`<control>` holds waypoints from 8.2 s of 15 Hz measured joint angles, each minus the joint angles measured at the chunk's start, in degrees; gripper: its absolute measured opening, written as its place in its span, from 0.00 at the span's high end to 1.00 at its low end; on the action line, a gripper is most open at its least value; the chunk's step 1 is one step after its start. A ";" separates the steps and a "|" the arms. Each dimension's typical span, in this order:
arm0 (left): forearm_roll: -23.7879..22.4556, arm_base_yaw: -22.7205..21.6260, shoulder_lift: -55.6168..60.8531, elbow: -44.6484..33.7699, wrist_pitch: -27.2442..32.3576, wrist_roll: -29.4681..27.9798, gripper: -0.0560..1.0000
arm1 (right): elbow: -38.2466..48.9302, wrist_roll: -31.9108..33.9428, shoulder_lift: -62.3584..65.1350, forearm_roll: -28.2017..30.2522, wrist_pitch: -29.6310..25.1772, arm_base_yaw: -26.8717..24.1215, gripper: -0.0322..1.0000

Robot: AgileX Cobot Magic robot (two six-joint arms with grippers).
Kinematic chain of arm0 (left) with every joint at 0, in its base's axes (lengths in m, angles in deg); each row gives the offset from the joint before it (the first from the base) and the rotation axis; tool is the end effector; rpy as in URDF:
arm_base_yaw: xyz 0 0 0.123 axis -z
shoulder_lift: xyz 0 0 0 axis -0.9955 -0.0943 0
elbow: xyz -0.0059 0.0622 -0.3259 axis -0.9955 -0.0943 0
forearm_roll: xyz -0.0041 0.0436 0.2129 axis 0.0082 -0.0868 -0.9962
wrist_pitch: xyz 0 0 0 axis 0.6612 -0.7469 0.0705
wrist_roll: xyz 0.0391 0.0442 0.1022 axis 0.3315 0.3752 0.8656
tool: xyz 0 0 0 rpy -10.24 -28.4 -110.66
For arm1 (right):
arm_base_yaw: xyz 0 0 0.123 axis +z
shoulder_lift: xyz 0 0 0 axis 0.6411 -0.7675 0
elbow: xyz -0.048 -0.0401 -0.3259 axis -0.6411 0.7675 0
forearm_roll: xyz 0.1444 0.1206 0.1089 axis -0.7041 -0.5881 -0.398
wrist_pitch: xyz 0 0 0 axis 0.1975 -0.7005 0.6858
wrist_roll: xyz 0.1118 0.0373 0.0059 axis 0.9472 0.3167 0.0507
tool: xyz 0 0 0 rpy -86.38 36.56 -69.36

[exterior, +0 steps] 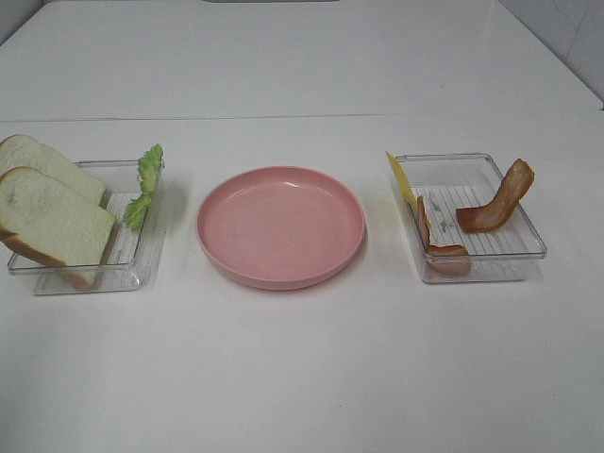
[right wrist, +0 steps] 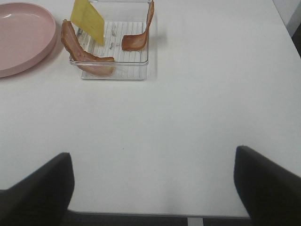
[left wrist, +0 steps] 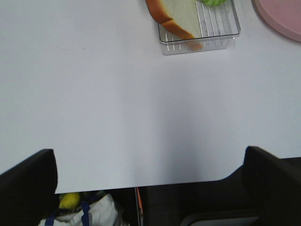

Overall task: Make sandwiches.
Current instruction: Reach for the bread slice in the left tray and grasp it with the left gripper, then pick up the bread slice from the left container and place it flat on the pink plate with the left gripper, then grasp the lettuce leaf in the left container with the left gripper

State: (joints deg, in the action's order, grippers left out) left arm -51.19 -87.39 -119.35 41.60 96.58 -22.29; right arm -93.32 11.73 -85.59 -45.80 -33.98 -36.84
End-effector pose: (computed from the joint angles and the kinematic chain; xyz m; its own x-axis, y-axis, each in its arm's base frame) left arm 0.0173 -0.0045 0.3316 -0.7919 0.0142 -0.6105 0.0211 0.9998 -0.0042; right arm -0.0576 -0.0078 0.2311 -0.5283 -0.0185 -0.8488 -0.0138 0.9998 -0.0132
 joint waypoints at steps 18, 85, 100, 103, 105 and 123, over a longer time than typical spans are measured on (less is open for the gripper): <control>10.20 0.00 -66.18 24.92 -8.37 13.69 0.01 | 0.00 0.00 0.00 0.00 0.00 0.00 0.11; 53.57 19.82 -92.76 47.78 -18.68 21.14 0.75 | 0.00 0.00 0.00 0.00 0.00 0.00 0.11; 53.86 21.77 -99.12 49.10 -20.34 14.21 0.75 | 0.00 0.00 0.00 0.00 0.00 0.00 0.11; 50.36 22.00 -99.18 49.10 -20.17 10.66 0.75 | 0.00 0.00 0.00 0.00 0.00 0.00 0.11; 49.68 22.35 -99.18 49.10 -20.23 10.14 0.75 | 0.00 0.00 0.00 0.00 0.00 0.00 0.11; 8.65 23.32 -85.71 56.78 -1.95 -6.59 0.20 | 0.00 0.00 0.00 0.00 0.00 0.00 0.11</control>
State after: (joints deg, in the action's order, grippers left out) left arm -42.54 -64.07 -205.06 98.38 94.63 -28.88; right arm -93.32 11.73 -85.59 -45.80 -33.98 -36.84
